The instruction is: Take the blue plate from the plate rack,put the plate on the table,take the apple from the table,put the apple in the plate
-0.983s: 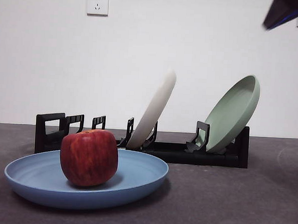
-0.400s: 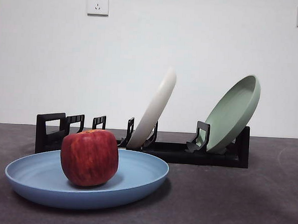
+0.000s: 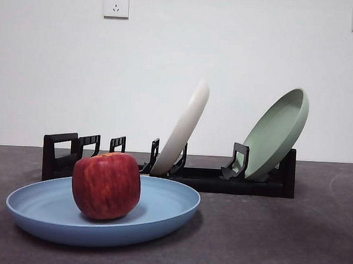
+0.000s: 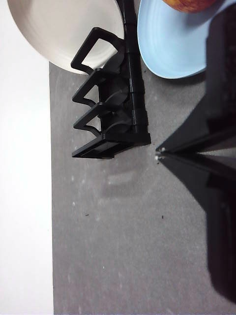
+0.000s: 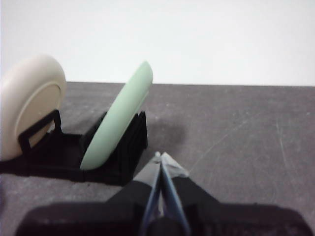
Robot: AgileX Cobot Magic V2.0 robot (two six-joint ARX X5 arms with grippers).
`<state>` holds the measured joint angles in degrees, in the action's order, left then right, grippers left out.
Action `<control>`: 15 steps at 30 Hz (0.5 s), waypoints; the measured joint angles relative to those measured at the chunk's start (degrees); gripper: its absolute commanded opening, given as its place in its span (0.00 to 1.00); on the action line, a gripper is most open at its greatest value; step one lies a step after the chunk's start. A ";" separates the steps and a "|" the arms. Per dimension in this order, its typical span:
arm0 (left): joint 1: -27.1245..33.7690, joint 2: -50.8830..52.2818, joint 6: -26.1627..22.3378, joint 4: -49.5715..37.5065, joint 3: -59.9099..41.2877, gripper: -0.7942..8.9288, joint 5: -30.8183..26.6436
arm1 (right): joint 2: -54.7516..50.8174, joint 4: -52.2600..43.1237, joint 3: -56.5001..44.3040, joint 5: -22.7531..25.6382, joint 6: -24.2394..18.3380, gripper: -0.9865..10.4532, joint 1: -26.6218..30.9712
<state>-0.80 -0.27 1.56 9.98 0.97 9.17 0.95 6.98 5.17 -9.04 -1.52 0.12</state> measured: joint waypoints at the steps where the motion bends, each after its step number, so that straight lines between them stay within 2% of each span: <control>1: 0.00 0.00 0.02 0.00 0.00 0.08 0.00 | -0.37 0.04 -0.52 0.00 0.02 0.09 0.00; 15: 0.00 0.00 0.02 0.00 0.00 0.08 0.00 | -0.70 2.10 -4.22 0.02 4.39 0.09 -2.19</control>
<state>-0.80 -0.27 1.58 9.98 0.97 9.17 0.25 9.08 0.95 -9.02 2.87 -2.07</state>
